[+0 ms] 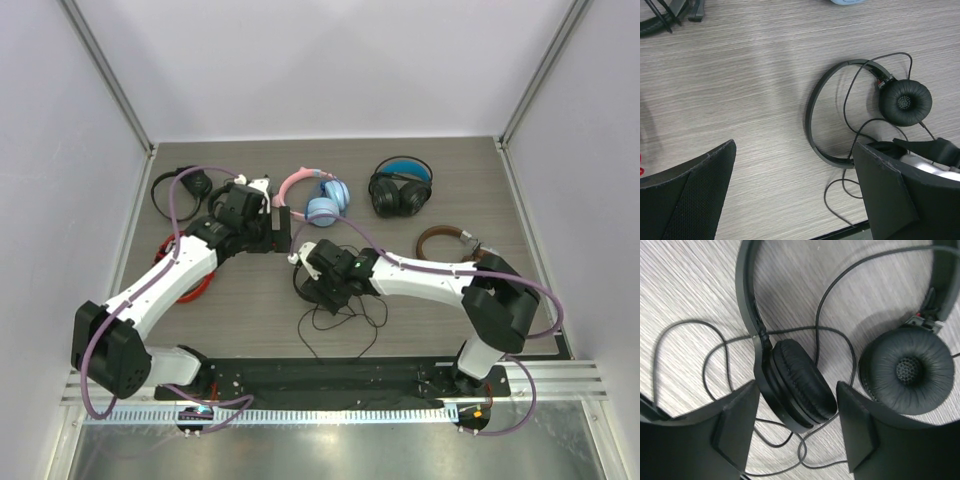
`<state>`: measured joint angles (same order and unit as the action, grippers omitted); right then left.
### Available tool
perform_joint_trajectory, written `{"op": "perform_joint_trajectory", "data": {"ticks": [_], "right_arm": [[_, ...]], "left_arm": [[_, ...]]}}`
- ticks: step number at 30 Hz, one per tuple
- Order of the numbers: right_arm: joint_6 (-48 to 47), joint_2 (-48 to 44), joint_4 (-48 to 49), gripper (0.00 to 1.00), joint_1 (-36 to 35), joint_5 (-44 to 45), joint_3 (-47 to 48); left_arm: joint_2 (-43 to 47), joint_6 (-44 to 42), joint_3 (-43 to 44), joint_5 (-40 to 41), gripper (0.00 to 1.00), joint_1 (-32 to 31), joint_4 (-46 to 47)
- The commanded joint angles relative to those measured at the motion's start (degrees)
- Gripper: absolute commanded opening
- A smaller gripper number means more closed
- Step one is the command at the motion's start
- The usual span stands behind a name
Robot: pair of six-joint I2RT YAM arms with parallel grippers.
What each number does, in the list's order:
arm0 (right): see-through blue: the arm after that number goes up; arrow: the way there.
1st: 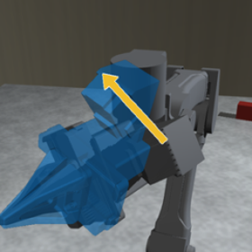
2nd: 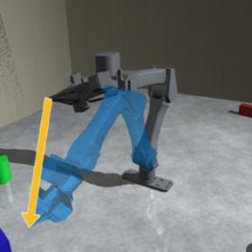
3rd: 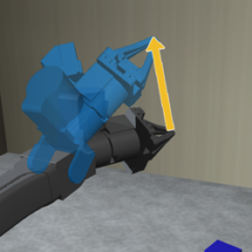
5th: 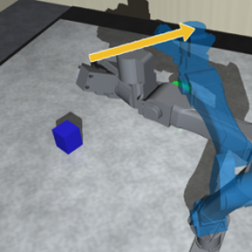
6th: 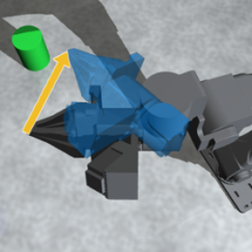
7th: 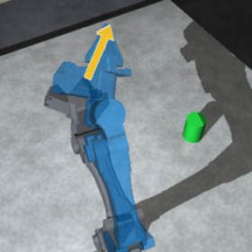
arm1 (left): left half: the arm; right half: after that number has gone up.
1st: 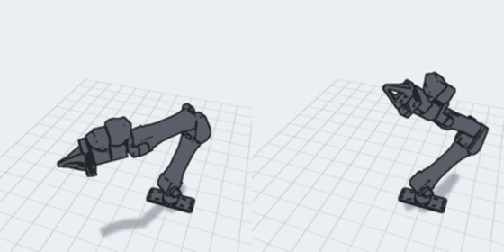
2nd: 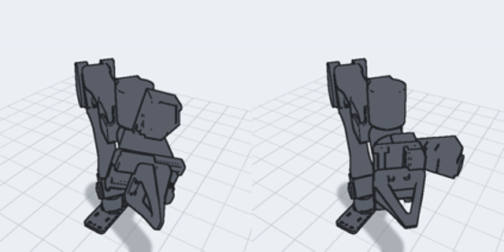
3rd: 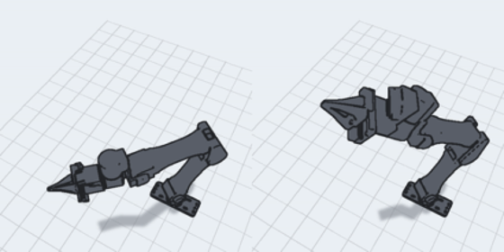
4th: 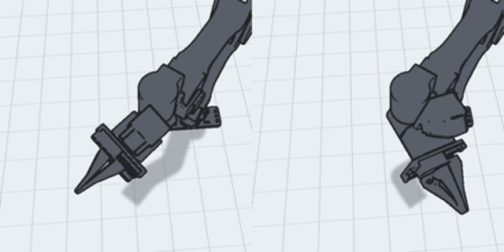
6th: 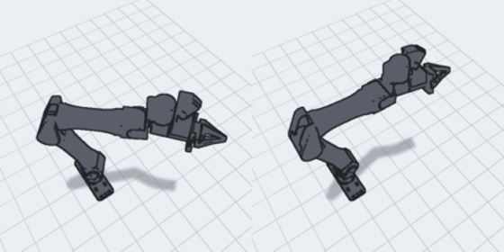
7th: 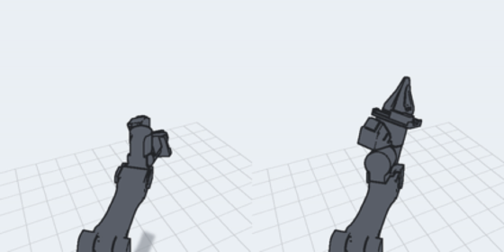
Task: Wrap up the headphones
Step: Grab headphones with the right arm
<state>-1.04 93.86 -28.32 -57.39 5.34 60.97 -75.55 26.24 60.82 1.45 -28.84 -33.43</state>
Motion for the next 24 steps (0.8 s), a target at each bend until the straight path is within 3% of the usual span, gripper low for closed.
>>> {"op": "perform_joint_trajectory", "data": {"ticks": [1,6,9,12,13,14,19,24], "right_arm": [[-1.60,1.84,0.89,0.69,-0.80,1.50,2.05],[-2.83,3.87,1.77,0.70,-0.97,2.48,2.13],[-2.66,4.31,2.21,0.63,-0.97,2.74,2.13],[-1.78,3.78,2.39,0.40,-0.97,3.27,2.22],[-1.43,3.09,2.30,0.26,-0.97,3.44,2.22],[-1.16,2.56,2.30,0.22,-0.89,3.62,2.22],[0.42,-1.22,1.60,0.07,-1.24,2.83,1.70],[0.42,-7.02,-0.16,0.01,-3.08,3.18,1.52]], "left_arm": [[1.45,-0.84,0.00,-0.75,1.00,0.28,0.30],[1.55,-1.01,0.00,-0.66,1.00,0.45,0.03],[1.54,-0.84,-0.17,-0.84,1.00,0.45,0.03],[1.37,-0.66,-0.35,-0.84,1.00,0.45,0.29],[1.28,-0.58,-0.35,-0.84,1.00,0.54,0.21],[1.11,-0.58,-0.35,-0.84,1.00,0.63,0.21],[-0.91,0.21,0.35,-2.93,1.00,1.42,0.21],[-4.16,0.39,2.98,-6.46,1.00,1.86,-0.76]]}}
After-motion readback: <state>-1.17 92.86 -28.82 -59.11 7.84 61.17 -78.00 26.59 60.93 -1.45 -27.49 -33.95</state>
